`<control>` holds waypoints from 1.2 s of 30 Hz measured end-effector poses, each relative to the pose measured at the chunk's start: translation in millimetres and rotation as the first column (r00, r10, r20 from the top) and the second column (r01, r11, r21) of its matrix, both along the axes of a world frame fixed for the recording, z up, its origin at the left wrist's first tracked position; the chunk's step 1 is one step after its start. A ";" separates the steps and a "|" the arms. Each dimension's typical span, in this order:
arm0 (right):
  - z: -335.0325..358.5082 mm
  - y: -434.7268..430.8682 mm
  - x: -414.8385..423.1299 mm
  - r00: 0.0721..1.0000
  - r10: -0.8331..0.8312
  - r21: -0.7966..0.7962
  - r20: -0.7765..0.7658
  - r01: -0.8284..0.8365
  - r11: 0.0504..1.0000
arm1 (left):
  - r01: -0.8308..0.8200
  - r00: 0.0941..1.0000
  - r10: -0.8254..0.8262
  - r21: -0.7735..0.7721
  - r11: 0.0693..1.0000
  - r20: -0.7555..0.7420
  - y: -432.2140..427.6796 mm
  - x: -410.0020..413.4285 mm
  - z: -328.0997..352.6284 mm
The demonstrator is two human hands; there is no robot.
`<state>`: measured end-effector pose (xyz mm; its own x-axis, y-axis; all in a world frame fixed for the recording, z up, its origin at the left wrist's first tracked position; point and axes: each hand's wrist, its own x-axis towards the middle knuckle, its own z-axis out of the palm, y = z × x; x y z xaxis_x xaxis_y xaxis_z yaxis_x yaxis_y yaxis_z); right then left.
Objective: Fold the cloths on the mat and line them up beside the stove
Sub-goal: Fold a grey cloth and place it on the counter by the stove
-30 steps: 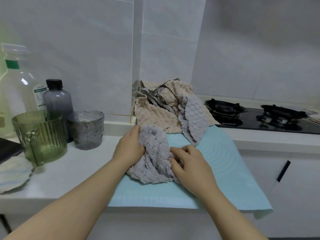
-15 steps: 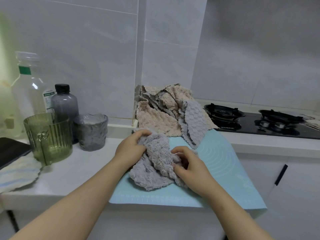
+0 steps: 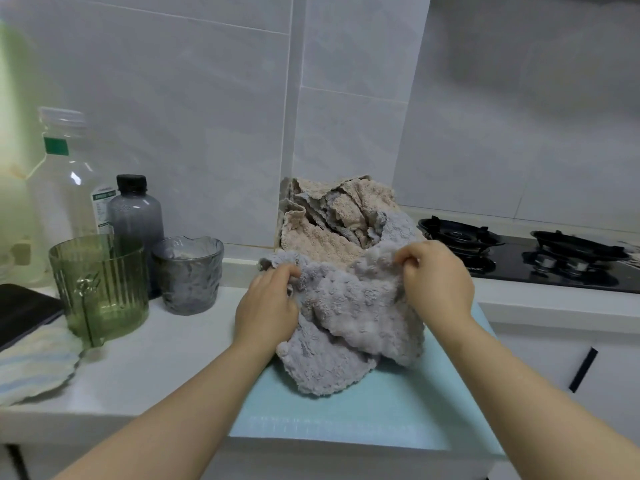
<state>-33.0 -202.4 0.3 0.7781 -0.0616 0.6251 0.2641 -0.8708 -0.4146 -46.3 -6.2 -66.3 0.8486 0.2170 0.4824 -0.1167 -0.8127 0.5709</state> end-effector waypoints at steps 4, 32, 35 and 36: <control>5.4 1.5 20.7 0.993 -0.117 -0.036 0.032 0.118 0.992 | 0.007 0.996 -0.004 0.033 0.999 -0.084 2.7 8.7 -2.8; -69.0 -15.1 25.9 0.831 0.005 -0.172 -0.556 -0.121 0.978 | 0.185 0.982 -0.162 0.666 0.722 -0.097 -10.7 18.0 40.5; -68.0 -14.7 24.8 0.880 0.028 -0.142 -0.475 -0.108 0.984 | 0.015 0.991 -0.097 0.631 0.776 0.095 -12.3 28.8 48.3; -67.3 -15.0 23.6 0.891 0.031 -0.116 -0.454 -0.094 0.989 | -0.058 0.991 -0.021 0.557 0.829 0.133 -10.0 32.6 45.2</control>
<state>-9.4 -217.4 -67.1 0.9770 0.0547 0.2063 0.1324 -0.9135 -0.3848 -13.7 -16.2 -21.1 0.7695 -0.1076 0.6295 -0.1386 -0.9904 0.0001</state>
